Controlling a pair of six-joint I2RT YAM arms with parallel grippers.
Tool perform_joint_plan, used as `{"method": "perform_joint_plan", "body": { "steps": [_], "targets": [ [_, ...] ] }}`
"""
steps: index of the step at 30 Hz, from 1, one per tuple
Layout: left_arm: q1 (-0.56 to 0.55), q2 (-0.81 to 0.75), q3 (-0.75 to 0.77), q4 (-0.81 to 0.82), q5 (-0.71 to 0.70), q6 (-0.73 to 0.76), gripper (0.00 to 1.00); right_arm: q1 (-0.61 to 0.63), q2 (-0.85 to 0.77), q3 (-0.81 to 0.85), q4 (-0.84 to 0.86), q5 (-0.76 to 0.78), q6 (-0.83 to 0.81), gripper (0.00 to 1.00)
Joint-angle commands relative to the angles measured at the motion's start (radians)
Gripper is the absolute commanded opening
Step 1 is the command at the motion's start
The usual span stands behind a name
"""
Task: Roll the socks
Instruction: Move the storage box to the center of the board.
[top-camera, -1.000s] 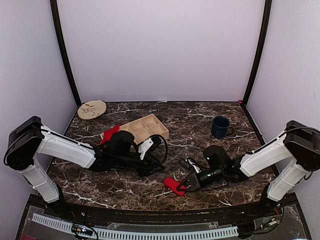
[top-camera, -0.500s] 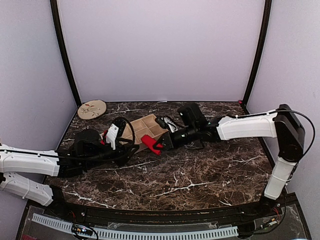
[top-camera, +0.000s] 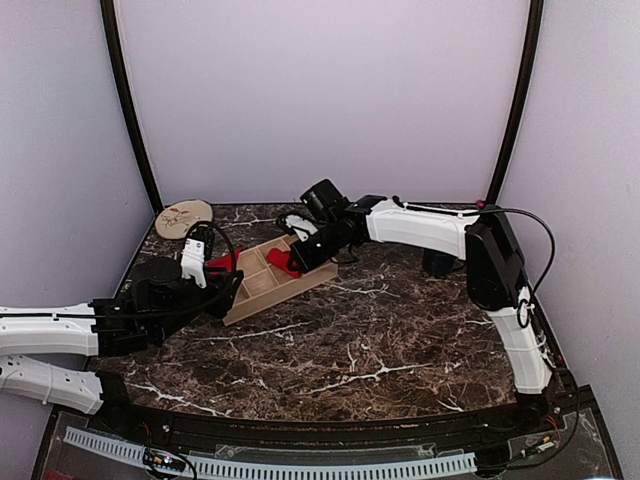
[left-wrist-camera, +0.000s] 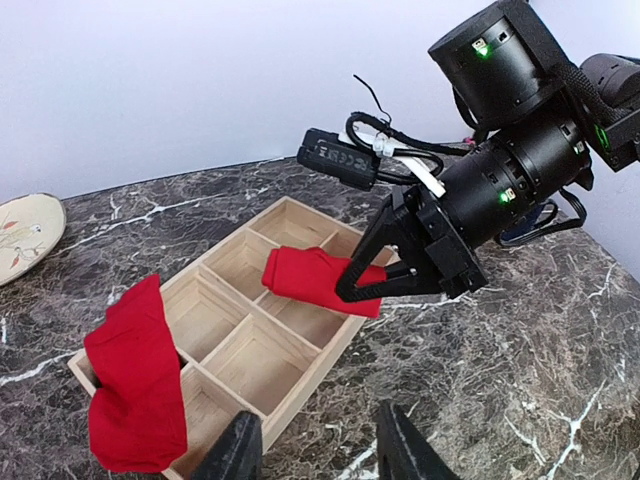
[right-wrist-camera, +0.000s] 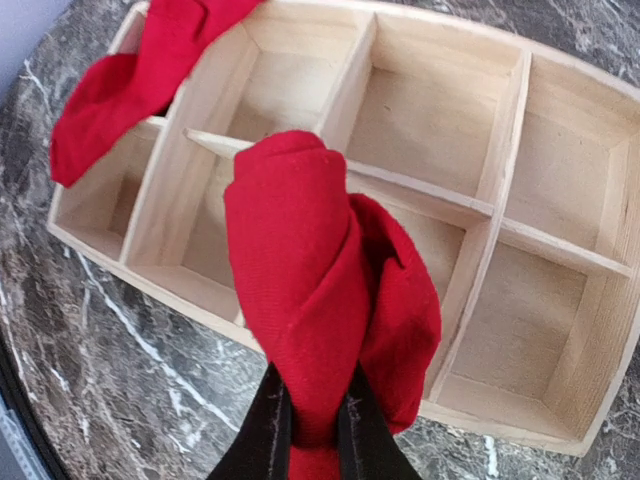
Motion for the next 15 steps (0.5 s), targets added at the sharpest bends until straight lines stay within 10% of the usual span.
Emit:
{"method": "perform_joint_plan", "body": {
  "steps": [1,15],
  "targets": [
    [0.003,-0.005,-0.014,-0.029,-0.081,-0.032,0.42,-0.003,0.033,0.067,-0.094,0.103,-0.085,0.0],
    [0.003,0.033,-0.022,0.001,-0.09,-0.039,0.41,-0.003,0.138,0.182,-0.099,0.132,-0.12,0.0]
  ]
}}
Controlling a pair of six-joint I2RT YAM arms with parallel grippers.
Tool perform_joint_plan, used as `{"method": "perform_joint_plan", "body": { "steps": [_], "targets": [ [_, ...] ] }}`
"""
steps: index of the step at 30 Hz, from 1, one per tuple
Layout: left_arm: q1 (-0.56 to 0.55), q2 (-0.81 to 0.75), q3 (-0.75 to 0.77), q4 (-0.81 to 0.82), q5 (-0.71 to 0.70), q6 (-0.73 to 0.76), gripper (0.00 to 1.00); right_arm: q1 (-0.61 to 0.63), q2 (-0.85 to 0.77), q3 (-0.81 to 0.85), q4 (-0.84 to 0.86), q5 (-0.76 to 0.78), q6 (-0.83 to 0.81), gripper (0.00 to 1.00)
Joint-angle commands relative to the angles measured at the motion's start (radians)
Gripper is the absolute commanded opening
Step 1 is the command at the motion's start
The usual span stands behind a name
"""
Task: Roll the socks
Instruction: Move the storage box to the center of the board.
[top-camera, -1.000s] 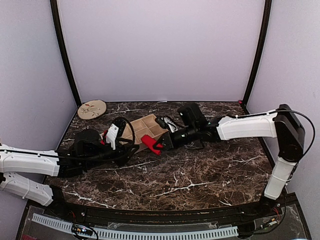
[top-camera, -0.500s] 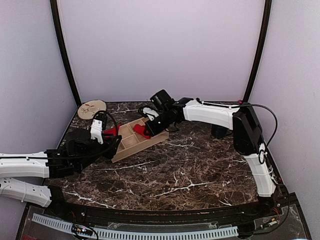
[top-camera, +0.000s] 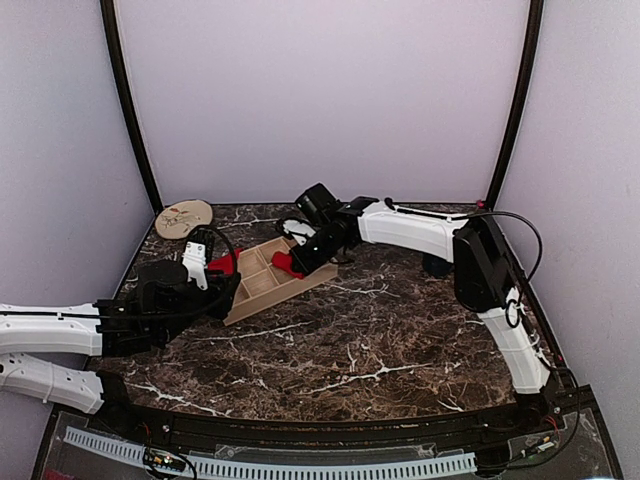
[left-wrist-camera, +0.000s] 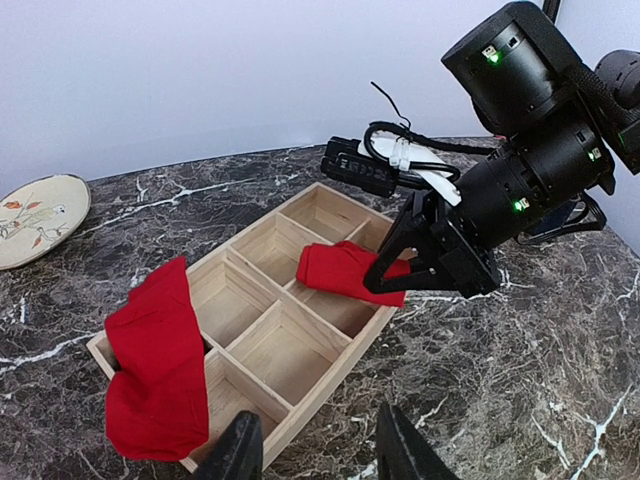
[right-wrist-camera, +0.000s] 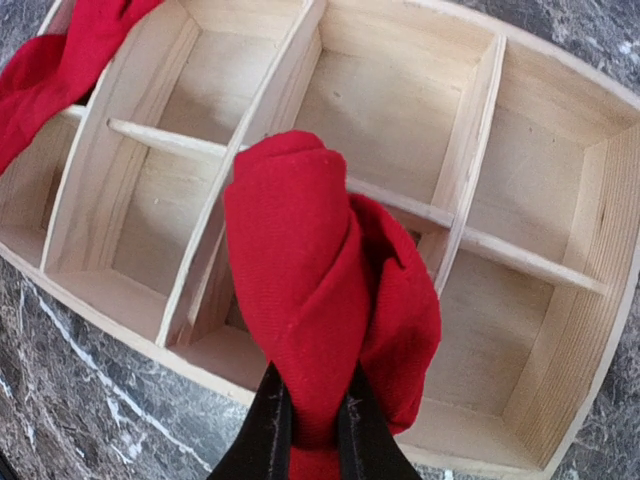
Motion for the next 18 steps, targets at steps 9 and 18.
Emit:
{"method": "perform_joint_plan", "body": {
  "steps": [9,18],
  "targets": [
    [0.003,0.007,-0.015,0.015,-0.034,-0.009,0.41,0.006,0.099,0.113,-0.055,0.013,-0.047,0.0],
    [0.003,0.006,-0.019,0.047,-0.092,0.014,0.41,0.009,0.042,-0.026,-0.083,0.018,-0.087,0.0]
  ]
}}
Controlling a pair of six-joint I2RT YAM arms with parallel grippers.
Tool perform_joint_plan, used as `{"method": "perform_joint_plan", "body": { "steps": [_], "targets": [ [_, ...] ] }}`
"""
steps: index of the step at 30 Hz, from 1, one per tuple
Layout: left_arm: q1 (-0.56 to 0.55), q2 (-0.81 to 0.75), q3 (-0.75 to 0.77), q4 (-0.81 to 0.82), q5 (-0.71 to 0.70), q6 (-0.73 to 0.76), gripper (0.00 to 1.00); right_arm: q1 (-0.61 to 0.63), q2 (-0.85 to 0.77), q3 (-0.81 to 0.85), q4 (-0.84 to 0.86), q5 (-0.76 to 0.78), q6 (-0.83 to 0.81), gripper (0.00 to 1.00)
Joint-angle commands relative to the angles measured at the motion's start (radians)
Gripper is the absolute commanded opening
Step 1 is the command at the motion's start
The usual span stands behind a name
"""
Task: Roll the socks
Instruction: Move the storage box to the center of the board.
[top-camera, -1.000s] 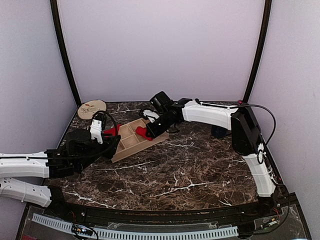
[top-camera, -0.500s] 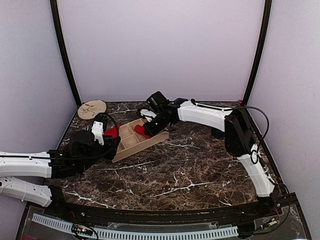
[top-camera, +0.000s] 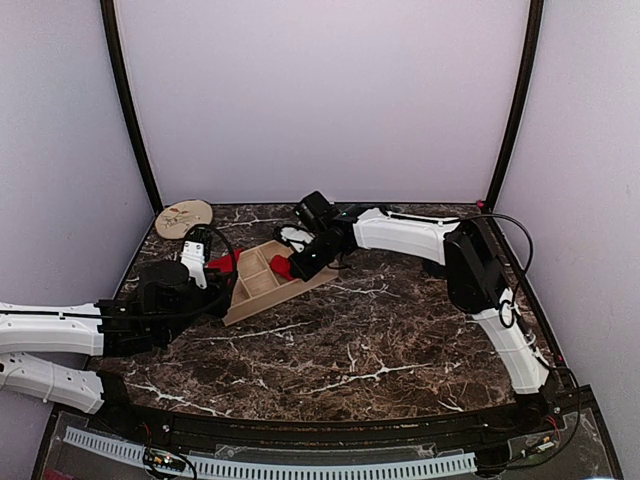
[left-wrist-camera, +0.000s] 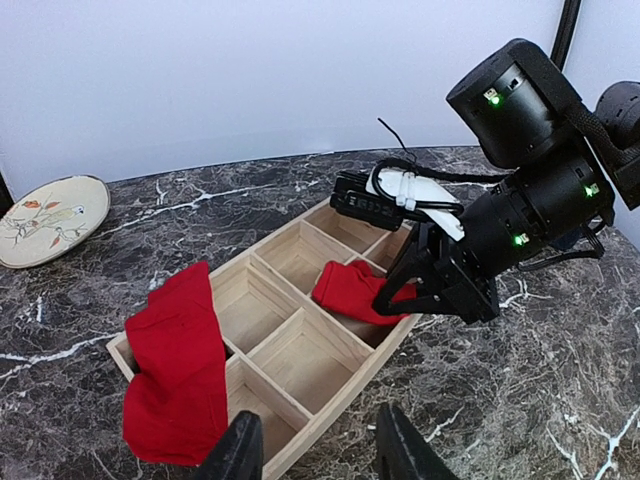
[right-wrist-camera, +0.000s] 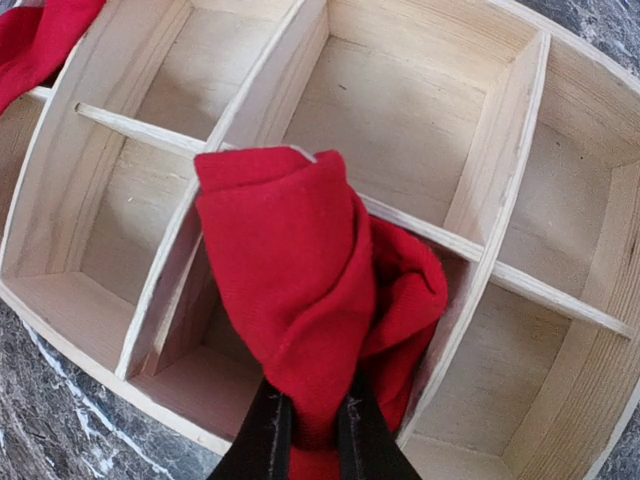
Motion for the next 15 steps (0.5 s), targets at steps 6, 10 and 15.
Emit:
{"method": "perform_joint_plan", "body": {
  "steps": [6,10,15],
  "targets": [
    [0.003,0.002,-0.019,0.049,-0.051,0.026,0.41,0.008,-0.044,-0.074,-0.132,0.037,-0.048,0.0],
    [0.003,0.003,-0.019,0.048,-0.062,0.03,0.41,0.008,-0.048,-0.047,-0.179,0.047,-0.056,0.0],
    [0.003,0.016,-0.014,0.036,-0.066,0.03,0.41,0.008,-0.028,0.013,-0.262,0.043,-0.082,0.0]
  ]
}}
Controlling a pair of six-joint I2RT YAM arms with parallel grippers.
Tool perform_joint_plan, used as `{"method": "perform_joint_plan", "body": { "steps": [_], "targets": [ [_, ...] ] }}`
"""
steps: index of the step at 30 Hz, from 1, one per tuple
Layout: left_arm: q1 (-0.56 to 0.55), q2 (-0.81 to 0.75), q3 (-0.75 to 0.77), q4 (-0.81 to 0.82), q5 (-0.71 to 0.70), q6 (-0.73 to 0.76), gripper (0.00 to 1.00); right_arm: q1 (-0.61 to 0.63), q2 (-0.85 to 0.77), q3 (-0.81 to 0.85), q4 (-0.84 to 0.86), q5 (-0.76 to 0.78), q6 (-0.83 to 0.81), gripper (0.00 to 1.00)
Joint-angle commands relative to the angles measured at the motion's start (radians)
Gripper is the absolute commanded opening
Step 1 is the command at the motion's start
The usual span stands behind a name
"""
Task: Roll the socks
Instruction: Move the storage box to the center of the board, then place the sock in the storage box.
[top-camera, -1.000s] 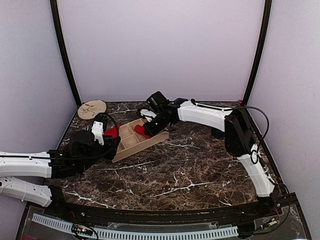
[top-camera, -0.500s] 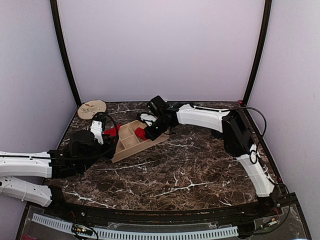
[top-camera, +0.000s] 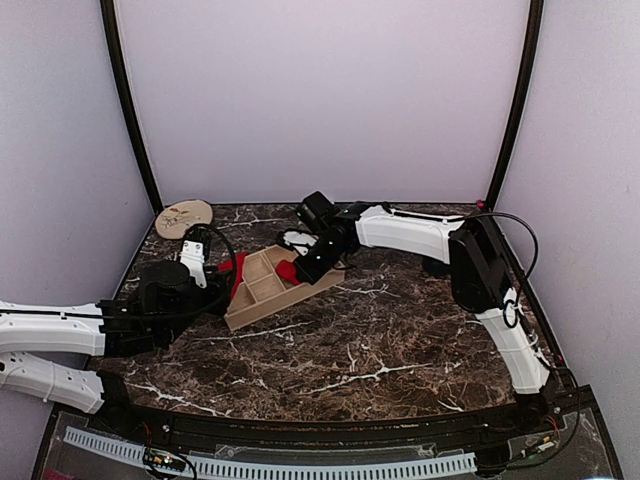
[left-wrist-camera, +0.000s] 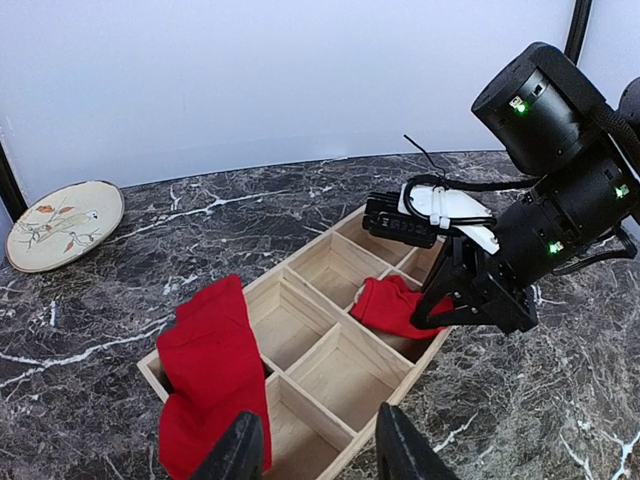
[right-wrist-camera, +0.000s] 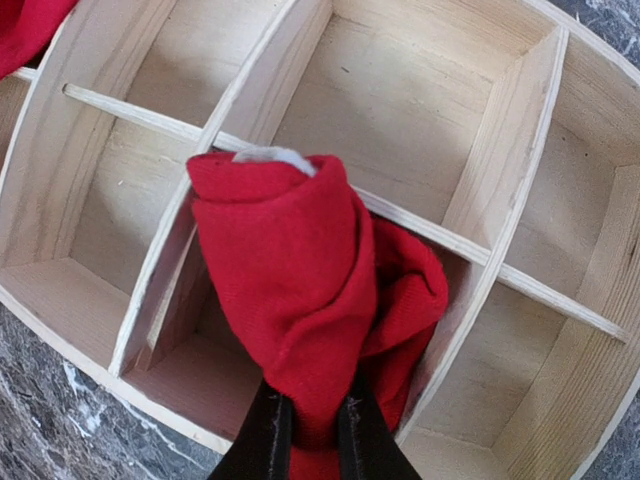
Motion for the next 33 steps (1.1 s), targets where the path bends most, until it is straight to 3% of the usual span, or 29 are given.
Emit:
{"method": "perform_joint_plan", "body": {
  "steps": [1,12,30,33],
  "targets": [
    [0.003,0.011,-0.008,0.01,-0.023,0.01,0.41,0.007,0.021,0.061,-0.207,0.02,-0.042,0.0],
    [0.003,0.05,0.018,-0.003,-0.022,0.016,0.41,0.006,0.085,0.178,-0.311,0.021,-0.036,0.0],
    [0.003,0.066,0.03,-0.02,-0.011,0.013,0.41,0.026,0.159,0.205,-0.316,0.054,-0.034,0.0],
    [0.003,0.07,0.032,-0.016,-0.006,0.012,0.41,0.03,0.166,0.188,-0.324,0.072,-0.034,0.06]
  ]
}}
